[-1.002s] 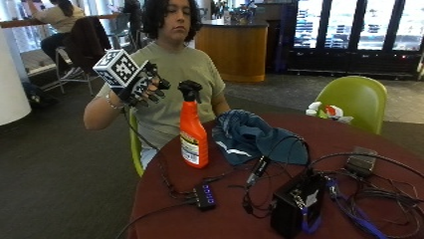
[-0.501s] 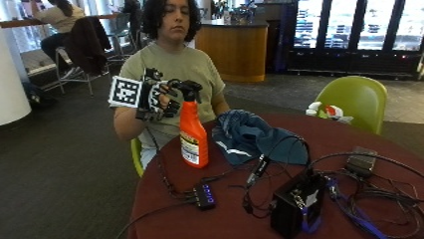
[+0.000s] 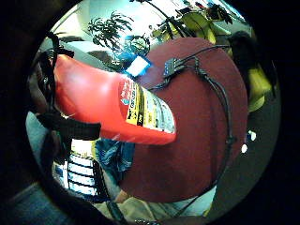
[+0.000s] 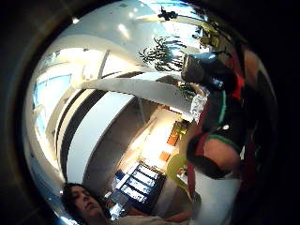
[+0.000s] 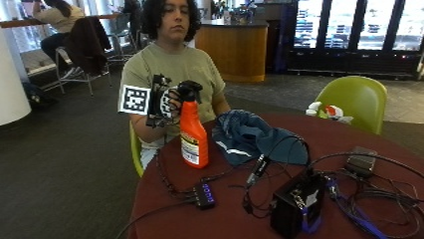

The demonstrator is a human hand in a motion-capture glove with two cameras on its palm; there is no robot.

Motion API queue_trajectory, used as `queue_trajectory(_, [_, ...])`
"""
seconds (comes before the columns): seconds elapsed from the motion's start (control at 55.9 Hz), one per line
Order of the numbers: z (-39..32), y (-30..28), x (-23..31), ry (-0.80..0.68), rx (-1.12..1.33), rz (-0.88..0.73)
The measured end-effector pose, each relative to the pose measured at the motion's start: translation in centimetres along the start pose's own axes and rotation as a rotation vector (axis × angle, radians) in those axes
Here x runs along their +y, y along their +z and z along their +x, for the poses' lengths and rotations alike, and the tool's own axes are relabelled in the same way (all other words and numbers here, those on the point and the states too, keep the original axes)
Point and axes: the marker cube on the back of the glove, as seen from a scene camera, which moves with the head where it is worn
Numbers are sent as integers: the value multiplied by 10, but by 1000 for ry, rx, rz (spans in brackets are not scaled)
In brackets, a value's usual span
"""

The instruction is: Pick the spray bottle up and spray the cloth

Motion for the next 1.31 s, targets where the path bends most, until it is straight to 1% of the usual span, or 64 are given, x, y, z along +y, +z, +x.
queue_trajectory(0.107, [2,7,-4,-47,50,100])
queue_trajectory(0.286, [1,6,-16,-25,119,231])
queue_trajectory(0.519, [4,8,-20,19,107,222])
queue_trajectory(0.608, [4,6,-12,16,105,183])
queue_trajectory(0.751, [-5,-9,4,-40,116,121])
queue_trajectory(0.841, [-12,-22,21,-90,183,16])
queue_trajectory(0.913, [-19,-35,39,-82,251,-113])
queue_trajectory(1.002, [-22,-48,42,-236,344,-139])
queue_trajectory(1.145, [-38,-82,54,-359,537,-193])
queue_trajectory(1.199, [-40,-88,56,-393,588,-243])
queue_trajectory(1.306, [-42,-99,59,-430,664,-392])
